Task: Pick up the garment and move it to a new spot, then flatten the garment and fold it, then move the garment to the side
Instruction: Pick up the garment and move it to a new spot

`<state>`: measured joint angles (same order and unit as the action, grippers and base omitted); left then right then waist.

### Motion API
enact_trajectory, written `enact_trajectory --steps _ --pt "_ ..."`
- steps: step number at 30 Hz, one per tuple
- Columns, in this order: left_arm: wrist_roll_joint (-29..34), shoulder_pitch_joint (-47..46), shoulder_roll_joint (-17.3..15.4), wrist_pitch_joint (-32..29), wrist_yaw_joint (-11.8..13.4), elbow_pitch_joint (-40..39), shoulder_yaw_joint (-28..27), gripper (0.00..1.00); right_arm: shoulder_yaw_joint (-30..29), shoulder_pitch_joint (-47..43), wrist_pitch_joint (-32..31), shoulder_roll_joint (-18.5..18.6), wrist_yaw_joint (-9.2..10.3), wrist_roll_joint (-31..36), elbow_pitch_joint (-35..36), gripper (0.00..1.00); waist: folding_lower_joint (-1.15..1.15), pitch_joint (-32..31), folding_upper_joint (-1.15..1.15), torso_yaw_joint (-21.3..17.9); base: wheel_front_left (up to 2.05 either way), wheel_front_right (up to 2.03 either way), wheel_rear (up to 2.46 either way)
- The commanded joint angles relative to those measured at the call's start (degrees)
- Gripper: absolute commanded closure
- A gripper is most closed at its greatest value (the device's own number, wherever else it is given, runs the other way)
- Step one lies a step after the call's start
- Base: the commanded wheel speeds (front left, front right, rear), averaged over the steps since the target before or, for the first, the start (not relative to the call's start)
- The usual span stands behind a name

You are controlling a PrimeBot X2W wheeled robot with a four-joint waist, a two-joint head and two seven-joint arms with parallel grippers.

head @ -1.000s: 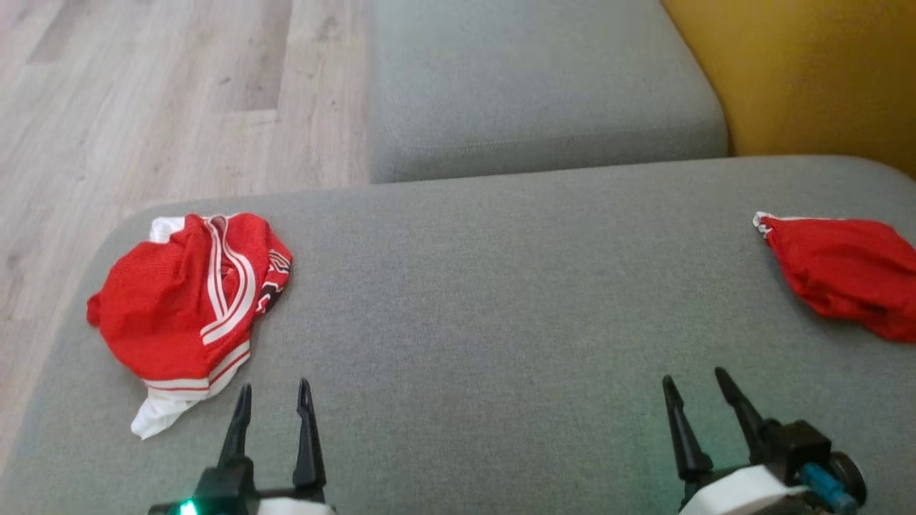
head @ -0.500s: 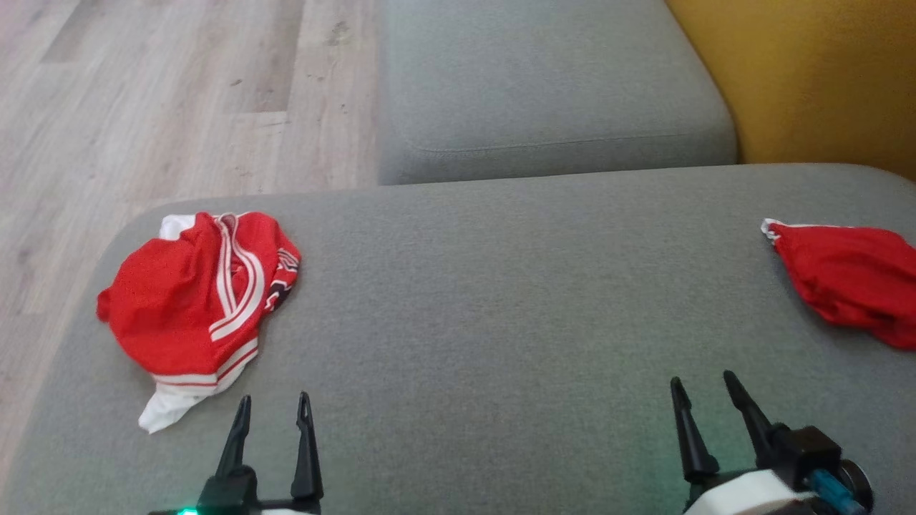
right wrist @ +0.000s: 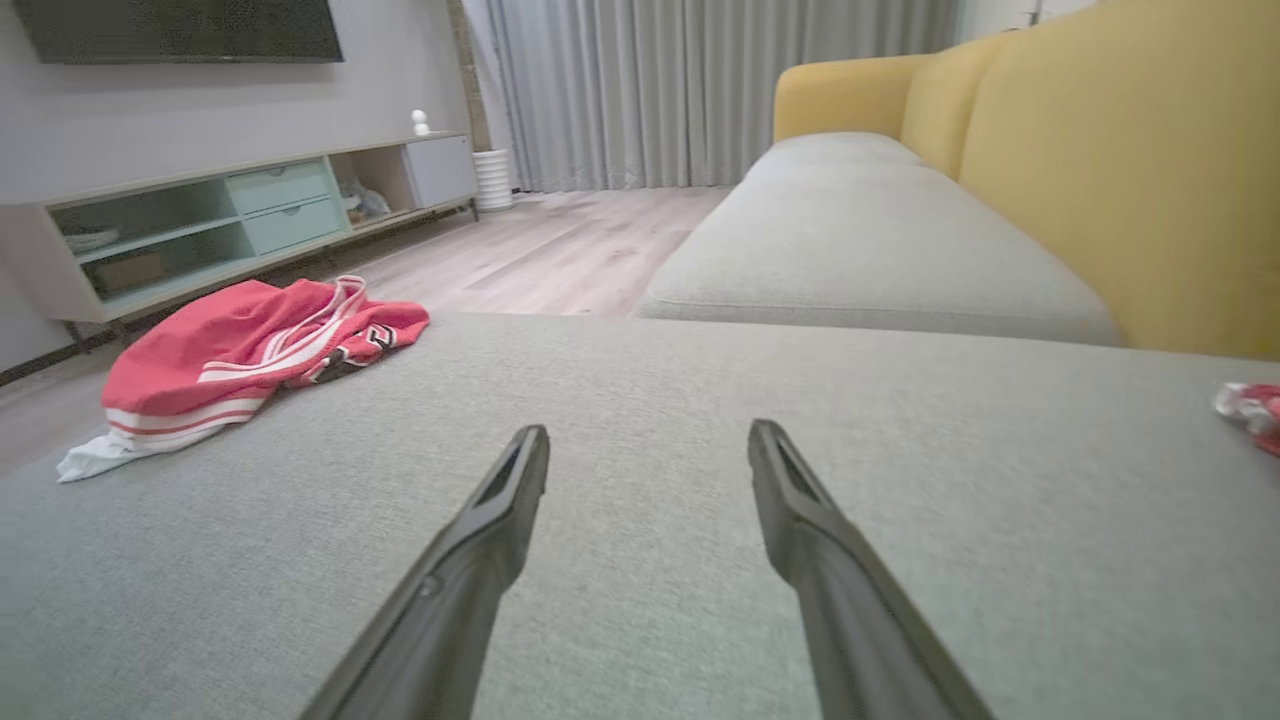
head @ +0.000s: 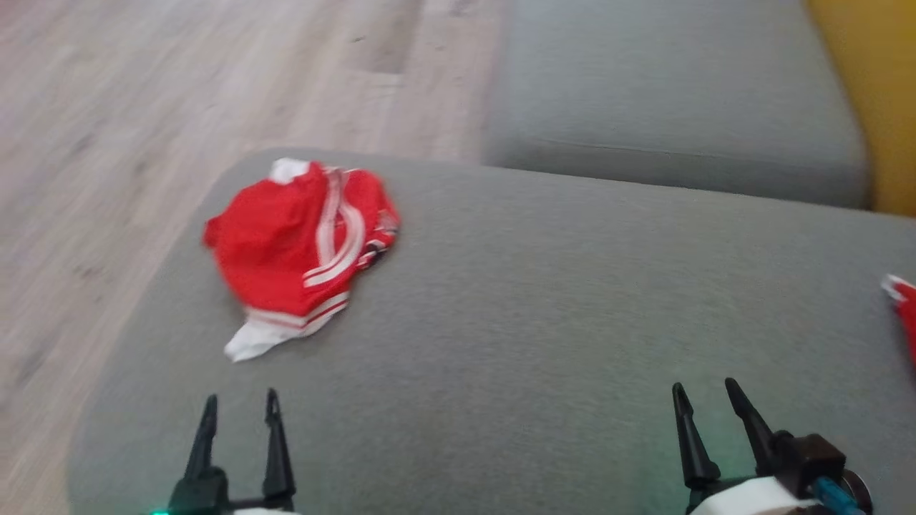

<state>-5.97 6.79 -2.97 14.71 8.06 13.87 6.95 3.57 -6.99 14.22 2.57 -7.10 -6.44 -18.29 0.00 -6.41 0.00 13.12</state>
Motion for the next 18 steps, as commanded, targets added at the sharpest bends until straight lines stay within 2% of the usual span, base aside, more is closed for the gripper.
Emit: enact_trajectory --steps 1,7,13,18 --pt "0.49 -0.97 0.09 0.29 -0.06 -2.19 -2.59 0.00 1.33 3.31 0.77 0.33 -0.39 -0.37 1.89 0.00 0.00 1.32 0.00 4.50 0.00 0.00 0.00" --pt "0.68 -1.16 0.09 0.29 -0.37 -2.74 -4.61 0.00 0.75 4.41 0.77 0.32 -0.39 -0.29 2.01 0.00 0.00 4.08 0.00 8.21 0.00 0.00 0.00" --pt "0.22 -3.63 0.09 0.29 -0.67 -3.46 -5.29 0.00 -0.21 4.77 0.78 0.32 -0.39 1.56 1.90 0.00 0.00 8.11 0.00 8.94 0.00 0.00 0.00" --pt "-0.68 -10.94 0.09 0.29 -1.10 -4.60 -3.69 0.00 -1.00 8.51 0.78 2.72 -0.39 3.60 3.37 0.00 0.00 17.94 0.00 7.71 0.00 0.00 0.00"
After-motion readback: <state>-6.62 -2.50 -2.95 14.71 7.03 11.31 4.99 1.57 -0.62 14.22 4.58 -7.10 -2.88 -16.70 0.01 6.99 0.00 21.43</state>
